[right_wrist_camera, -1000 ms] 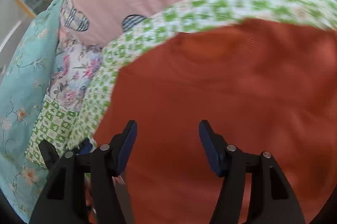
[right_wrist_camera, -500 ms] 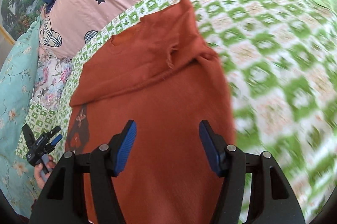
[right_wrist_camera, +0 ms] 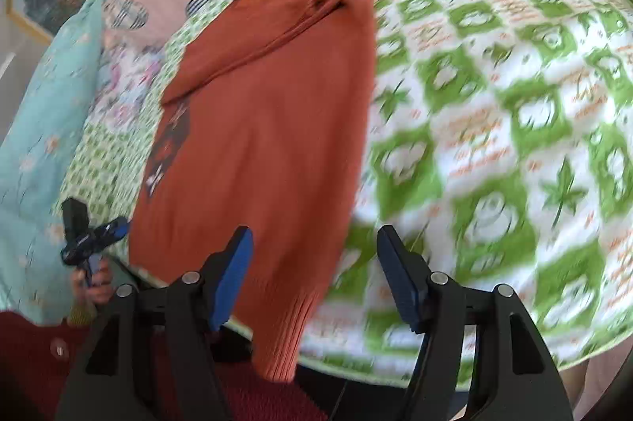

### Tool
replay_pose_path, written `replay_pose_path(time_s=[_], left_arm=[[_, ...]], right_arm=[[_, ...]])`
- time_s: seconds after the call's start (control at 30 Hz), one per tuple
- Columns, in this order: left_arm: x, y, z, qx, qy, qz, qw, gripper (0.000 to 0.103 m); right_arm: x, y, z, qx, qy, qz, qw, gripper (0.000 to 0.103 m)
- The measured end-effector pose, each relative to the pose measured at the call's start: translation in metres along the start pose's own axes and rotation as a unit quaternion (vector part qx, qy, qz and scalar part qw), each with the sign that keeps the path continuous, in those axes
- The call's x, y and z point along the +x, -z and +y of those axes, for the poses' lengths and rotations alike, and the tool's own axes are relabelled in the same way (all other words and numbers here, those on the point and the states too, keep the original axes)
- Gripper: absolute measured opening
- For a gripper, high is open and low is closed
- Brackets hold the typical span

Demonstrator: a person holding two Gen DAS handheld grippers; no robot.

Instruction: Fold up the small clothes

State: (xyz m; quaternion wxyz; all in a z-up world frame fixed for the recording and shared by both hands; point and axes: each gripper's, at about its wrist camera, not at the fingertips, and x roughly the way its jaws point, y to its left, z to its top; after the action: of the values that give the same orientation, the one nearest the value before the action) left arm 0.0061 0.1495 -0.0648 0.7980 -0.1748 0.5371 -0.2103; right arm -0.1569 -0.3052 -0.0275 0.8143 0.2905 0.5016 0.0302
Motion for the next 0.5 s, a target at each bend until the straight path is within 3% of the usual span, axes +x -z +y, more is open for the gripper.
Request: replay_pose_path(time_s=[0.1,0.23,0.37,0.4,0.47,0.5], left_arm=[[-0.003,0.020,-0.010,0.022,0.009,0.010,0.9997,0.084],[-0.001,0.031,-0.023,0.044,0.044,0.024,0.9978,0.083],[-0.002,0.034,-0.022,0.056,0.045,0.026,0.9971,0.078],[-0.003,0.033,-0.020,0.053,0.051,0.026,0.9970,0.076],[-0.007,0.032,-0.012,0.041,0.068,0.025,0.9966,0.072],[-0.006,0.030,-0.009,0.034,0.075,0.023,0.9964,0.068]], right_arm=[[0.004,0.013,0.010,-0.018,-0.030,0.010,0.999,0.068],[0.016,0.017,0.014,-0.008,-0.053,-0.012,0.998,0.068],[0.013,0.022,0.017,-0.007,-0.058,-0.017,0.998,0.067],[0.013,0.023,0.016,-0.004,-0.059,-0.022,0.998,0.064],[0.019,0.024,0.015,0.003,-0.055,-0.032,0.998,0.049],[0.021,0.025,0.016,0.004,-0.053,-0.031,0.998,0.036]])
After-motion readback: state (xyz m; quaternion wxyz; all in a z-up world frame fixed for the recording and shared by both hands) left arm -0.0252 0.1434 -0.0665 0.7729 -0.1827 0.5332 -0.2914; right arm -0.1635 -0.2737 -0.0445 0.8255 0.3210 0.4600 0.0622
